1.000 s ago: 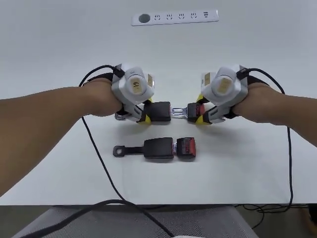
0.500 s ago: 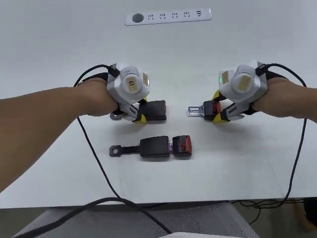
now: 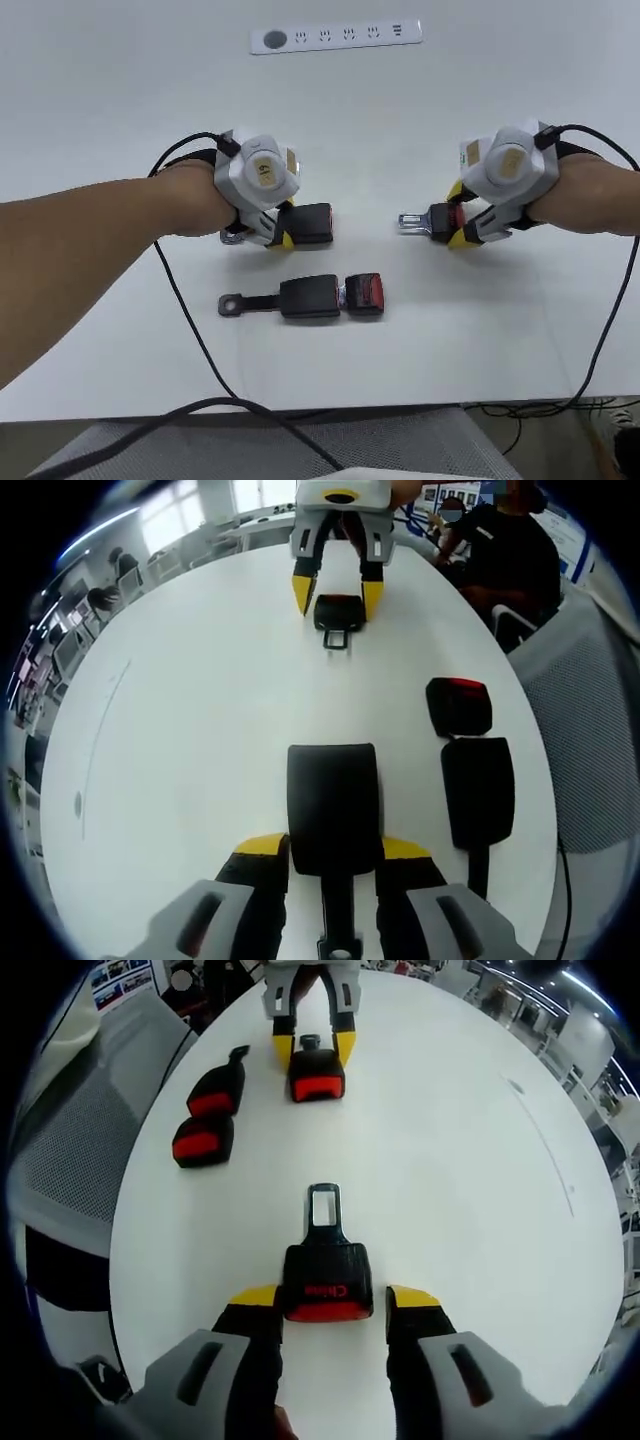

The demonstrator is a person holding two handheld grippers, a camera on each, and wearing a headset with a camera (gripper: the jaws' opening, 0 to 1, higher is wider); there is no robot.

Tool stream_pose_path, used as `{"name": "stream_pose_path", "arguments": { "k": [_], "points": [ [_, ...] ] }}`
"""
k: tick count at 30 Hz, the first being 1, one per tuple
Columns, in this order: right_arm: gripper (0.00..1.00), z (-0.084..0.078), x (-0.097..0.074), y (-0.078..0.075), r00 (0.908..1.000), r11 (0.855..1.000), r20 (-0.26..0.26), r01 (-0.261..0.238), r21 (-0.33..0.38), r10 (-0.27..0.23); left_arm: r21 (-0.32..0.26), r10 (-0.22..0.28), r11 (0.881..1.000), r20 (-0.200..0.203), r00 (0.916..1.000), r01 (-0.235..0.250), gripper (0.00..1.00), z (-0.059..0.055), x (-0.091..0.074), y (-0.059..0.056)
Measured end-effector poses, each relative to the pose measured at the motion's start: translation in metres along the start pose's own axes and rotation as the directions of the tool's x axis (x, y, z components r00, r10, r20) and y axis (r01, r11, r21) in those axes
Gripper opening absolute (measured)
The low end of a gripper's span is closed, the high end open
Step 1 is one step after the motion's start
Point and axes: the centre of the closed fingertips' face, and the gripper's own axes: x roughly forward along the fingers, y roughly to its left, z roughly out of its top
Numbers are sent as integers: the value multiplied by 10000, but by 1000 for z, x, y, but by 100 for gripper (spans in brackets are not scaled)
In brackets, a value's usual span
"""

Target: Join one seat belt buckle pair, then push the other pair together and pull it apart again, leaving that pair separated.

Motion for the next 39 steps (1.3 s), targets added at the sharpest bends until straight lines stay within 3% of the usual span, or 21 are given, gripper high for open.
{"name": "stream_pose_path", "arguments": {
  "k": [3, 7, 9, 12, 13, 15, 19, 22, 23, 25, 27, 30, 32, 33, 37, 39],
  "points": [
    [42, 0, -1, 1, 10000, 9998, -58, 16, 175, -15, 92, -24, 10000, -62, 10000, 25, 35, 2, -1, 0],
    [44, -1, -3, -2, 9990, 9984, -300, 345, 448, -331, 268, 335, 9991, -57, 9994, -333, 43, 4, -1, 5],
    [45, 6, -7, 1, 9988, 9978, 126, 458, 474, -465, 111, 513, 9986, 70, 9987, -514, 50, 7, -2, 3],
    [46, 8, -18, 0, 9964, 9938, 350, 744, 828, -775, -173, 894, 9959, 314, 9955, -889, 53, 9, -9, 5],
    [47, 9, -22, 2, 9952, 9921, 430, 830, 945, -874, -578, 1223, 9911, 383, 9918, -1199, 55, 10, -17, 6],
    [48, 13, -28, 6, 9924, 9889, 705, 924, 1161, -1010, -824, 1536, 9855, 594, 9863, -1485, 58, 9, -21, 7],
    [52, 17, -34, 18, 9872, 9851, 1014, 1090, 1328, -1229, -1060, 1805, 9795, 840, 9800, -1713, 64, 10, -39, -6],
    [58, 23, -35, 29, 9809, 9795, 1301, 1235, 1590, -1448, -1459, 2023, 9713, 932, 9749, -1876, 68, 4, -43, -16],
    [59, 24, -35, 30, 9799, 9782, 1339, 1249, 1660, -1478, -1668, 2112, 9669, 992, 9724, -1930, 69, 0, -42, -16],
    [62, 30, -39, 40, 9735, 9718, 1565, 1354, 1931, -1667, -2127, 2502, 9532, 1562, 9555, -2148, 67, 4, -51, -22],
    [65, 34, -40, 48, 9685, 9679, 1770, 1361, 2114, -1749, -2740, 2797, 9344, 1685, 9452, -2276, 69, 4, -62, -33],
    [71, 35, -41, 60, 9642, 9658, 1922, 1394, 2187, -1827, -3006, 2881, 9264, 1772, 9411, -2269, 74, -2, -68, -51],
    [74, 36, -44, 69, 9615, 9609, 2037, 1328, 2429, -1844, -3197, 2925, 9196, 1698, 9411, -2281, 77, -14, -68, -61],
    [76, 36, -46, 75, 9587, 9575, 2166, 1252, 2600, -1842, -3445, 2984, 9105, 1644, 9402, -2288, 78, -23, -69, -63],
    [81, 30, -49, 85, 9498, 9432, 2400, 1209, 3094, -2005, -4219, 3352, 8749, 1730, 9261, -2379, 87, -32, -76, -78],
    [84, 26, -51, 86, 9436, 9317, 2484, 1263, 3404, -2187, -4605, 3416, 8565, 1672, 9248, -2332, 89, -42, -79, -84]
  ]
}}
